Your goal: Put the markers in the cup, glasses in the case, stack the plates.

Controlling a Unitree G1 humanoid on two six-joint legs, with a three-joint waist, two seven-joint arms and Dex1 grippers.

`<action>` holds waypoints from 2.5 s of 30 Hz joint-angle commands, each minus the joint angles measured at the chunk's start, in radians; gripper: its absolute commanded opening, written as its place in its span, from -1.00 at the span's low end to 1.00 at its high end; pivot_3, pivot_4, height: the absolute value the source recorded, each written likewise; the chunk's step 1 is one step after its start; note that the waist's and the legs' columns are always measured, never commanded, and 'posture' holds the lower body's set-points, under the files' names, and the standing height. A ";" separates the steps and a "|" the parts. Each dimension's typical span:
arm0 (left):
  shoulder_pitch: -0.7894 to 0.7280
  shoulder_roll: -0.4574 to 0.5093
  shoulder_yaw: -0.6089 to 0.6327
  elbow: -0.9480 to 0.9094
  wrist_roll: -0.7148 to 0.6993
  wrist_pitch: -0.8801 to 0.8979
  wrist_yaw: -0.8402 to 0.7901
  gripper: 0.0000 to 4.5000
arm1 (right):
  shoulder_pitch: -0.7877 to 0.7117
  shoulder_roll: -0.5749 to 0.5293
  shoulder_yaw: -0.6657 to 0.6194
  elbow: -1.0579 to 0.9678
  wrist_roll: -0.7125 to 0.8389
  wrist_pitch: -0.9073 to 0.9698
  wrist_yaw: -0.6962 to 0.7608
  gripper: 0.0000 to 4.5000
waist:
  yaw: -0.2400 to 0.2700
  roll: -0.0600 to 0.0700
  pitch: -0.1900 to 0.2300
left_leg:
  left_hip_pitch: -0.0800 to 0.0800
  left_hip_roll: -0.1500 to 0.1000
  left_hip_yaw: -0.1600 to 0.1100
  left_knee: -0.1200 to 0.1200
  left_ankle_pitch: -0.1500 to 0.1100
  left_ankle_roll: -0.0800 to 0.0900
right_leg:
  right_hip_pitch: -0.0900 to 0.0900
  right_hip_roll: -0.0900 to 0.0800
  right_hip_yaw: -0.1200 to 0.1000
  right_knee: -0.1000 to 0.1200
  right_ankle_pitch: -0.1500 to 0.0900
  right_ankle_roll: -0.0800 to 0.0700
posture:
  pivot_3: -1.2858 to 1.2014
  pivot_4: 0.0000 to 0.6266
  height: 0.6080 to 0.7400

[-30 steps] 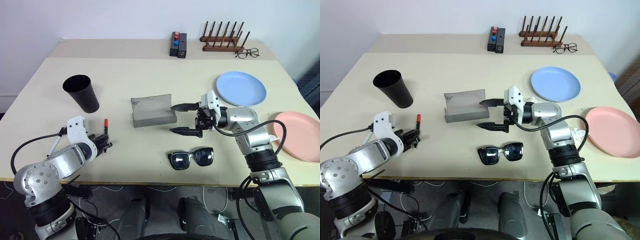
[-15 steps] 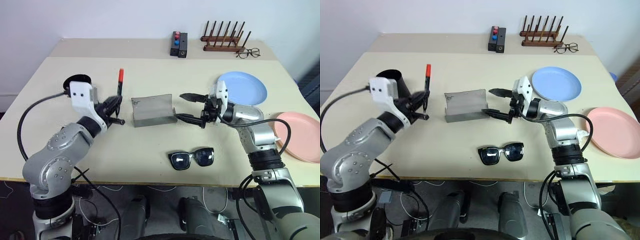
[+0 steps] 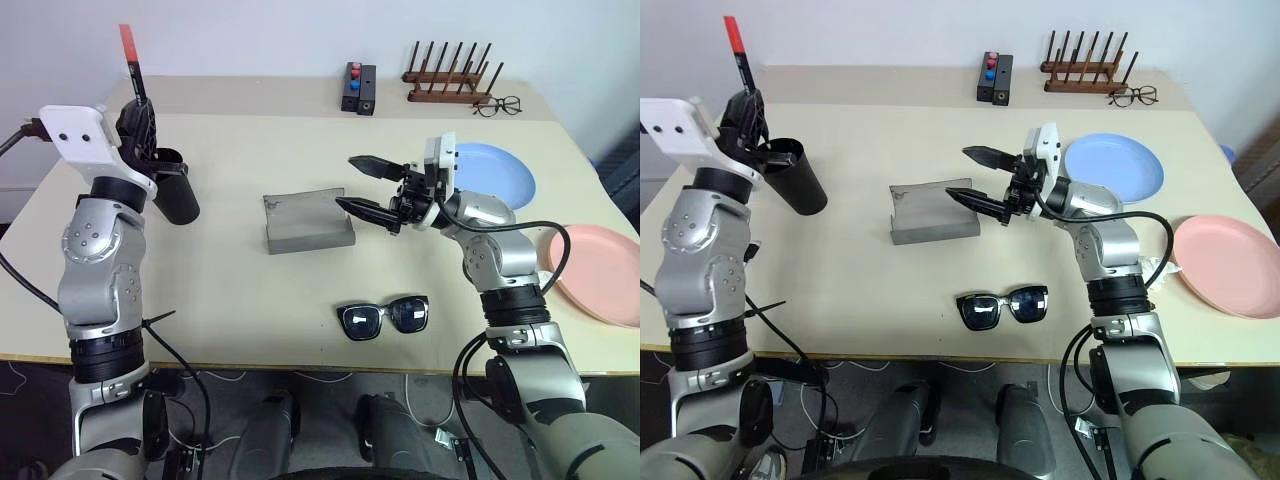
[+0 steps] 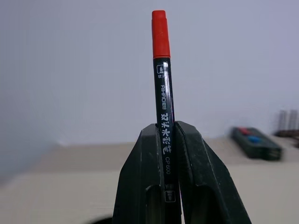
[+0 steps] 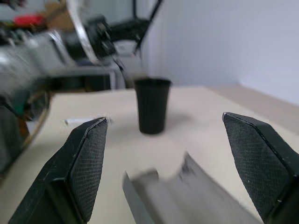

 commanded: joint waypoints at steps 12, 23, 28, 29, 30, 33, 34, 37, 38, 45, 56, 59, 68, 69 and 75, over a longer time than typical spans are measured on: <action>-0.070 -0.033 0.023 0.194 0.122 -0.268 0.114 -0.99 | -0.055 0.053 -0.014 0.000 0.020 -0.037 0.008 0.79 | -0.004 -0.001 0.000 | 0.000 0.000 0.000 0.000 0.000 0.000 | -0.001 0.000 0.000 0.002 0.001 0.003 | 0.03 -0.52 1.00; -0.083 -0.018 0.036 0.428 0.164 -0.425 0.161 -0.99 | -0.035 0.049 -0.020 0.023 0.018 -0.069 0.020 0.79 | 0.000 -0.001 0.001 | 0.000 0.000 0.000 0.000 0.000 0.000 | -0.001 0.000 0.000 0.002 0.002 0.003 | 0.03 -0.52 1.00; -0.139 -0.011 0.023 0.570 0.179 -0.496 0.161 -0.99 | -0.026 0.045 -0.023 0.027 0.017 -0.078 0.023 0.79 | -0.002 -0.001 0.001 | 0.000 0.000 0.000 0.000 0.000 0.000 | -0.001 0.000 -0.001 0.003 0.002 0.003 | 0.03 -0.52 1.00; -0.151 -0.009 0.022 0.596 0.181 -0.508 0.161 -0.99 | -0.024 0.044 -0.024 0.026 0.017 -0.079 0.023 0.79 | -0.003 -0.001 0.001 | 0.000 0.000 0.000 0.000 0.000 0.000 | -0.001 0.000 -0.001 0.003 0.002 0.003 | 0.03 -0.52 1.00; -0.164 -0.007 0.019 0.623 0.184 -0.521 0.158 -0.99 | -0.021 0.043 -0.024 0.025 0.017 -0.080 0.022 0.79 | -0.003 -0.001 0.001 | 0.000 0.000 0.000 0.000 0.000 0.000 | -0.001 0.000 -0.001 0.003 0.002 0.003 | 0.03 -0.52 1.00; -0.194 -0.005 0.011 0.677 0.189 -0.550 0.152 -0.99 | -0.014 0.041 -0.025 0.020 0.017 -0.081 0.021 0.79 | -0.003 -0.001 0.001 | 0.000 0.000 0.000 0.000 0.000 0.000 | -0.001 0.000 -0.001 0.003 0.002 0.003 | 0.03 -0.52 1.00; -0.198 -0.007 0.008 0.689 0.190 -0.557 0.149 -0.99 | -0.011 0.040 -0.026 0.019 0.017 -0.082 0.019 0.79 | -0.003 -0.001 0.001 | 0.000 0.000 0.000 0.000 0.000 0.000 | -0.001 0.000 -0.001 0.003 0.002 0.003 | 0.03 -0.52 1.00; -0.202 -0.010 0.006 0.708 0.188 -0.573 0.141 -0.99 | -0.005 0.036 -0.028 0.014 0.018 -0.083 0.017 0.79 | -0.004 -0.001 0.001 | 0.000 0.000 0.000 0.000 0.000 0.000 | -0.001 0.000 -0.001 0.004 0.002 0.003 | 0.03 -0.52 1.00; -0.200 -0.012 0.005 0.709 0.187 -0.577 0.140 -0.81 | -0.003 0.035 -0.029 0.014 0.018 -0.084 0.016 0.79 | -0.004 -0.001 0.001 | 0.000 0.000 0.000 0.000 0.000 0.000 | -0.001 0.000 -0.001 0.004 0.002 0.003 | 0.03 -0.52 1.00; -0.186 -0.017 0.004 0.679 0.172 -0.582 0.134 0.64 | -0.001 0.031 -0.030 0.024 0.016 -0.093 0.014 0.79 | -0.004 -0.001 0.001 | 0.000 0.000 0.000 0.000 0.000 0.000 | -0.001 0.000 -0.001 0.004 0.002 0.003 | 0.03 -0.52 1.00; -0.142 -0.021 0.037 0.535 0.075 -0.512 0.097 0.97 | -0.016 0.040 -0.022 0.058 0.008 -0.110 0.015 0.79 | -0.005 -0.001 0.001 | 0.000 0.000 0.000 0.001 0.000 0.000 | -0.001 0.000 -0.001 0.004 0.002 0.003 | 0.03 -0.52 1.00; -0.137 -0.015 0.055 0.480 0.036 -0.457 0.090 0.97 | -0.021 0.043 -0.020 0.067 0.006 -0.116 0.014 0.79 | -0.006 -0.001 0.001 | 0.000 0.000 0.000 0.001 0.000 0.000 | -0.001 0.000 -0.001 0.004 0.002 0.003 | 0.03 -0.52 1.00; 0.002 0.171 0.236 0.187 -0.220 0.040 0.046 0.97 | 0.027 -0.007 0.012 0.008 -0.007 -0.062 0.060 0.79 | -0.033 -0.001 0.001 | 0.000 0.000 -0.004 0.000 0.000 0.000 | -0.003 0.000 0.000 0.006 0.002 0.003 | 0.03 -0.52 1.00; 0.035 0.215 0.254 0.168 -0.224 0.110 0.047 0.97 | 0.031 -0.010 0.011 0.005 -0.007 -0.061 0.061 0.79 | -0.034 -0.002 0.001 | 0.000 0.000 -0.004 -0.001 0.000 0.000 | -0.003 0.000 0.000 0.006 0.002 0.003 | 0.03 -0.52 1.00; 0.248 0.388 0.401 0.046 -0.251 0.393 0.022 0.97 | 0.062 -0.035 0.024 -0.040 -0.002 -0.017 0.075 0.79 | -0.033 -0.002 0.001 | 0.000 0.001 -0.003 -0.004 0.001 -0.002 | -0.007 0.000 0.001 0.010 0.001 0.003 | 0.03 -0.52 1.00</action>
